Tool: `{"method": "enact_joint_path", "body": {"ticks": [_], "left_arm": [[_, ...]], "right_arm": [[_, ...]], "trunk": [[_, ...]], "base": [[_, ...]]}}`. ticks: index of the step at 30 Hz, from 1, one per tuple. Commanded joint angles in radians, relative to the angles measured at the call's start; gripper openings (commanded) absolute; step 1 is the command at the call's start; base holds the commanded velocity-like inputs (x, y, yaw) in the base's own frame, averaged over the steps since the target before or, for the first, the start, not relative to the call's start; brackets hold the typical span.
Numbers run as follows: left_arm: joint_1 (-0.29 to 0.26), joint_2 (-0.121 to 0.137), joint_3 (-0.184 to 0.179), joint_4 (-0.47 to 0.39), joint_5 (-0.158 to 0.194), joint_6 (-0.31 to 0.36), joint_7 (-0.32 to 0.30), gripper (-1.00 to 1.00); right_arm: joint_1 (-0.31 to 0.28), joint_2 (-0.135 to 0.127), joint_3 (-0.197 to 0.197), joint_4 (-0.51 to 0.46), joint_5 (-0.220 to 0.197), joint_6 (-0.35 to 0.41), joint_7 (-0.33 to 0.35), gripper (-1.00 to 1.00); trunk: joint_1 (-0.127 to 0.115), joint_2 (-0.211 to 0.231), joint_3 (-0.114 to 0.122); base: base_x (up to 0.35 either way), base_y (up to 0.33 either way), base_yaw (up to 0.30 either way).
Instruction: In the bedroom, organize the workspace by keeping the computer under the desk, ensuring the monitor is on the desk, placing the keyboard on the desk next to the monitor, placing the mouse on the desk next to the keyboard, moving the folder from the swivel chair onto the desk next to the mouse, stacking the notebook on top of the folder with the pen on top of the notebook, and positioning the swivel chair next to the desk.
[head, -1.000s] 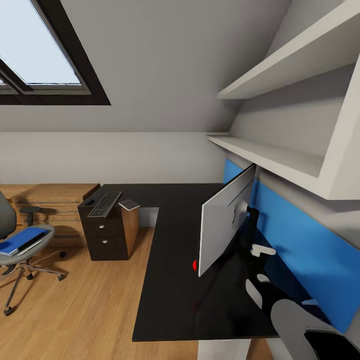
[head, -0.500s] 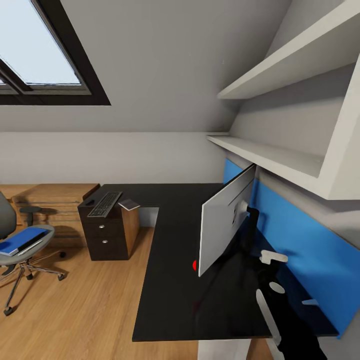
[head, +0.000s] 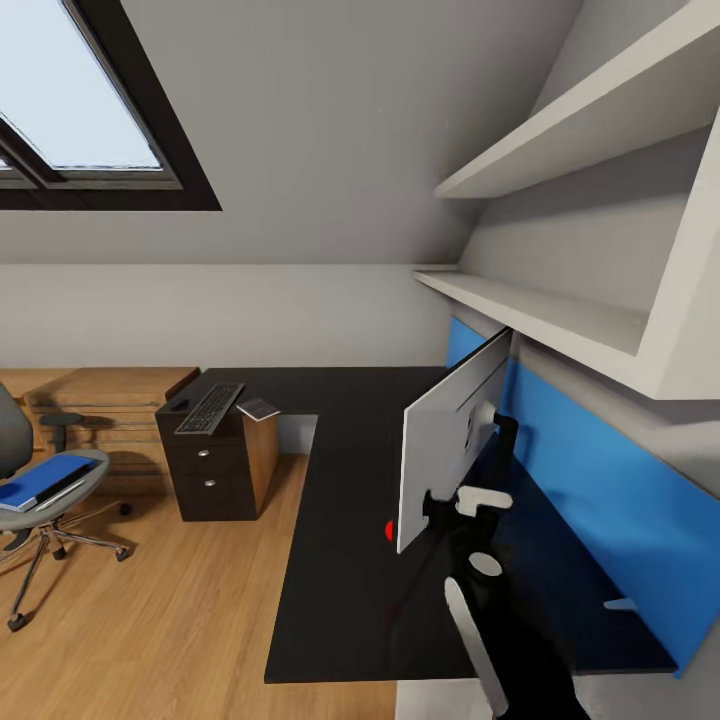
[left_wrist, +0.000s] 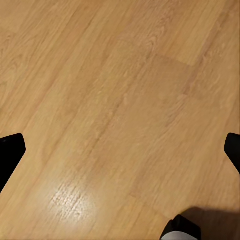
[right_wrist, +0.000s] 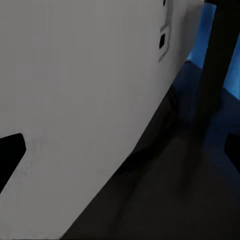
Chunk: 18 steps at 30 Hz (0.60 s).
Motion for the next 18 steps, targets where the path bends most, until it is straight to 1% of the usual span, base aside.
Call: {"method": "enact_joint_path", "body": {"ticks": [1, 3, 5, 6, 9, 11, 17, 18], "left_arm": [[-0.001, 0.000, 0.007, 0.000, -0.005, -0.003, 0.000, 1.00], [-0.001, -0.001, 0.007, 0.000, -0.005, -0.004, 0.000, 1.00], [-0.001, -0.001, 0.008, 0.000, -0.005, -0.004, 0.000, 1.00], [0.000, 0.000, 0.008, 0.000, -0.005, -0.004, 0.000, 1.00], [0.000, 0.001, 0.007, 0.000, -0.005, -0.004, 0.000, 1.00], [0.000, 0.002, 0.007, 0.000, -0.005, -0.004, 0.000, 1.00], [0.000, 0.001, 0.007, 0.000, -0.005, -0.003, 0.000, 1.00], [-0.001, 0.002, 0.007, 0.000, -0.005, -0.003, 0.000, 1.00]], "right_arm": [[-0.001, 0.002, 0.074, -0.004, -0.010, 0.001, -0.065, 1.00], [-0.001, 0.006, 0.137, -0.006, -0.012, -0.003, -0.115, 1.00], [-0.001, 0.014, 0.183, -0.008, -0.013, -0.009, -0.153, 1.00], [-0.001, 0.026, 0.212, -0.009, -0.014, -0.018, -0.178, 1.00], [-0.001, 0.045, 0.243, -0.010, -0.013, -0.041, -0.205, 1.00], [-0.001, 0.050, 0.257, -0.009, -0.014, -0.059, -0.218, 1.00], [-0.001, 0.050, 0.262, -0.008, -0.014, -0.069, -0.221, 1.00], [-0.001, 0.050, 0.262, -0.007, -0.012, -0.085, -0.221, 1.00]], "trunk": [[0.000, -0.001, -0.001], [0.000, -0.001, -0.001], [0.000, -0.001, -0.001], [0.000, -0.001, -0.001], [0.000, -0.001, -0.001], [0.000, -0.001, -0.001], [0.000, -0.001, -0.001], [0.000, -0.001, -0.001]], "base": [[0.000, 0.000, 0.000], [0.000, 0.000, 0.000], [0.000, 0.000, 0.000], [0.000, 0.000, 0.000], [0.000, 0.000, 0.000], [0.000, 0.000, 0.000], [0.000, 0.000, 0.000], [0.000, 0.000, 0.000]]}}
